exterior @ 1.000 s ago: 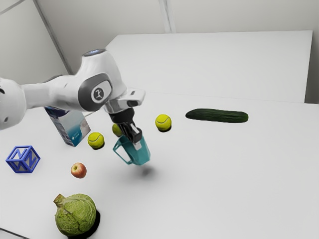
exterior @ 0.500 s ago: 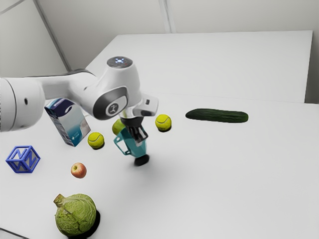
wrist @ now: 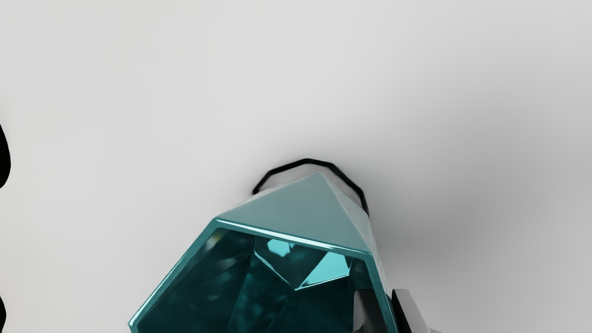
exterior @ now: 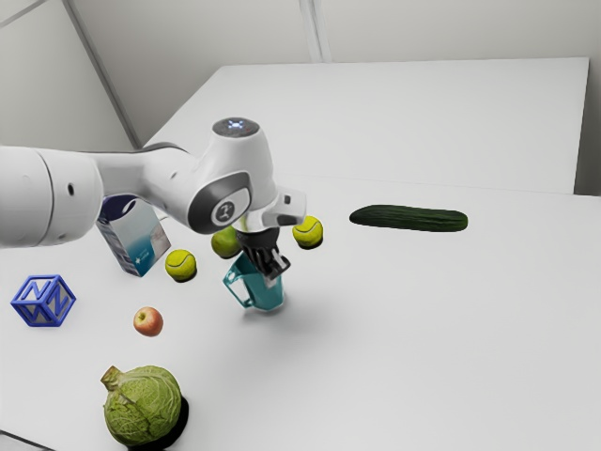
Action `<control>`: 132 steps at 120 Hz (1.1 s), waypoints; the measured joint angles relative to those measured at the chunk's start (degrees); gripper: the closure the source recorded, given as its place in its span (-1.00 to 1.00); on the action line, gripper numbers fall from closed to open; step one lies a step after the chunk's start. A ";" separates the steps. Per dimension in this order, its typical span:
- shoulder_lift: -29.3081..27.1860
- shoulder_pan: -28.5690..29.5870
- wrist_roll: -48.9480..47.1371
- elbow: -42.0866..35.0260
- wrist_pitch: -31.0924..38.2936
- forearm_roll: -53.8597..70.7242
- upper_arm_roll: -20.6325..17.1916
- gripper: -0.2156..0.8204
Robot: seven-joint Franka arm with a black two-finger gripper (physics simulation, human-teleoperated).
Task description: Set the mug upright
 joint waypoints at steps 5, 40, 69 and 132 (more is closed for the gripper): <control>0.16 0.01 -0.25 0.00 0.04 -0.09 0.00 0.92; 0.83 0.07 -1.37 0.00 0.10 -1.79 0.01 0.78; -2.28 0.00 -1.56 0.04 -0.74 -4.20 -0.13 0.19; 4.63 16.15 1.36 37.69 -21.18 -5.26 -10.91 -0.50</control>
